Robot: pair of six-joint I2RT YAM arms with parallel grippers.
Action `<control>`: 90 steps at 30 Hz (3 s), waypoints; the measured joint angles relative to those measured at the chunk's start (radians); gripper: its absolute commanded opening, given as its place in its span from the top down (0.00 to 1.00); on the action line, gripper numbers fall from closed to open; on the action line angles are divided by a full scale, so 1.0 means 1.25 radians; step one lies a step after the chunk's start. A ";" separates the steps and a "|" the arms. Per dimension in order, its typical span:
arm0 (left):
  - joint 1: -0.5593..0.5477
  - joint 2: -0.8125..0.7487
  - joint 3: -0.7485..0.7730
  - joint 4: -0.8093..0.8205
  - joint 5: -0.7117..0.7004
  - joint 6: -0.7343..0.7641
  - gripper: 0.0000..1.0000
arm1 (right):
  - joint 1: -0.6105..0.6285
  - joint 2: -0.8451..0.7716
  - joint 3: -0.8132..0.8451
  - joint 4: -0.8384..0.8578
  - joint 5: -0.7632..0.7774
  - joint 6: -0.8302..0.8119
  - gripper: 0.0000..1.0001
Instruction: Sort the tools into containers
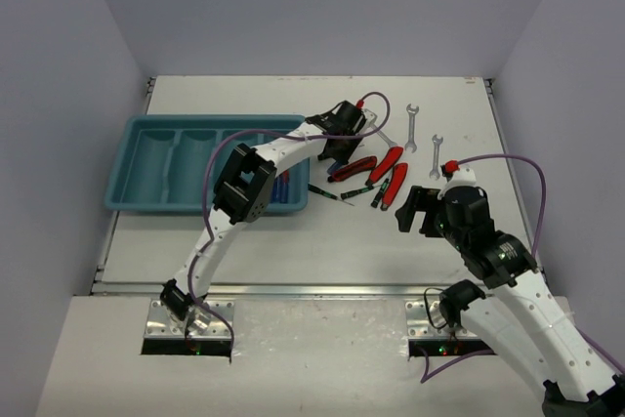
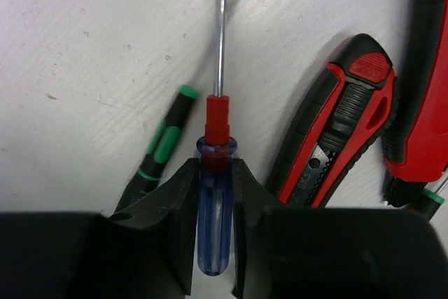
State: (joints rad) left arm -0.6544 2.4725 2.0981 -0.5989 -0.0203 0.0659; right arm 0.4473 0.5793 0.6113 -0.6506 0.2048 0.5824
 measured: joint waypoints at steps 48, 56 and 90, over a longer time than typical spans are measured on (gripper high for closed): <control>0.140 -0.633 -0.628 0.059 -0.161 -0.416 0.14 | 0.000 0.128 -0.028 0.091 -0.110 -0.003 0.01; 0.113 -0.860 -0.749 0.064 -0.161 -0.439 0.00 | 0.051 0.341 -0.032 0.162 -0.053 0.098 0.04; 0.079 -1.355 -1.022 -0.015 -0.136 -0.355 0.00 | 0.137 0.907 0.229 0.204 0.138 0.376 0.61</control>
State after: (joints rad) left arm -0.5556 0.7790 0.8209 -0.6179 -0.1898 -0.3782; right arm 0.6182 1.7130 0.8982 -0.3954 0.3778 1.0520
